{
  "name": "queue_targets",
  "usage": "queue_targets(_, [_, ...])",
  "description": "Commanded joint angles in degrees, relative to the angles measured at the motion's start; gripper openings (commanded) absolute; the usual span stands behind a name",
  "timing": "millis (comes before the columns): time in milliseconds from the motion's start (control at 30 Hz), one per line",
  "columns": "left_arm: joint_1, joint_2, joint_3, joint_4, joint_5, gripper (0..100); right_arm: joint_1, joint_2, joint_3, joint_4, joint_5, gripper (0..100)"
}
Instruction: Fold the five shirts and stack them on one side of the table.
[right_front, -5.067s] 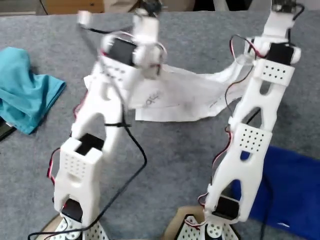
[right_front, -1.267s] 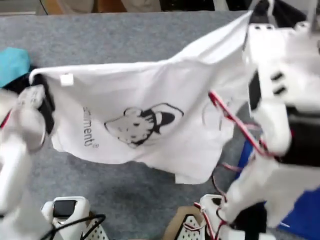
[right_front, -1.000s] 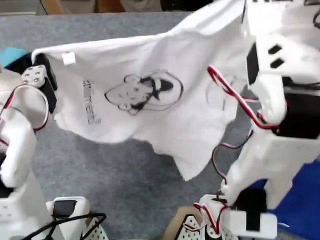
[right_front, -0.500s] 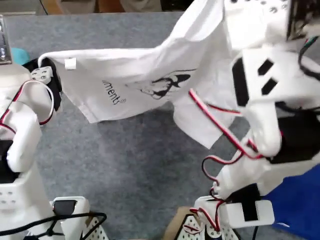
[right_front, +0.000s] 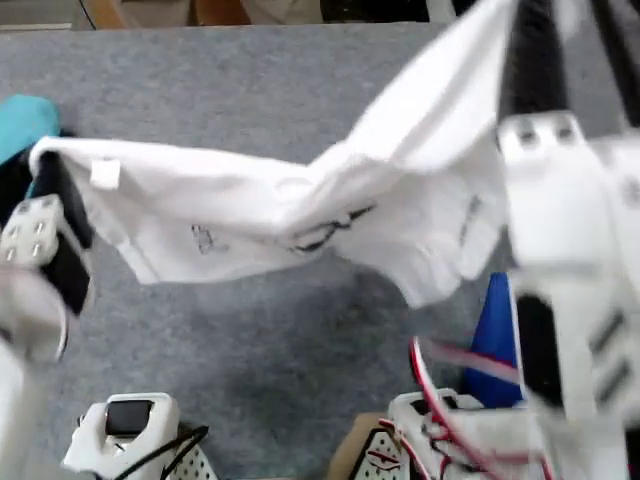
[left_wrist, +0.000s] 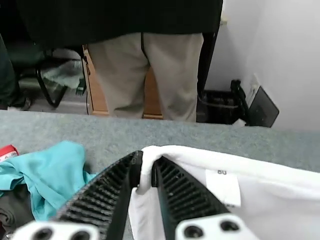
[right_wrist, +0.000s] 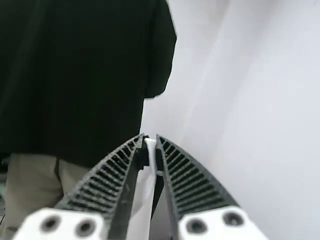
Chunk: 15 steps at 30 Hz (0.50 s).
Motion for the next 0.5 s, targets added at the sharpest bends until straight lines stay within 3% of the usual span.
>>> queue_targets(0, [-0.35,0.22,-2.55,0.79,-0.18,2,-0.75,-4.09,-1.27,0.18,0.35,0.5])
queue_targets(233, [0.0,-7.34,-0.44,0.79,-0.18,2,-0.75,-8.4,-1.27,3.78,0.44,0.5])
queue_targets(467, [-0.26,-10.42,20.13,-4.4,-0.35,2,-0.84,-4.62,9.89,6.15,0.18,0.5])
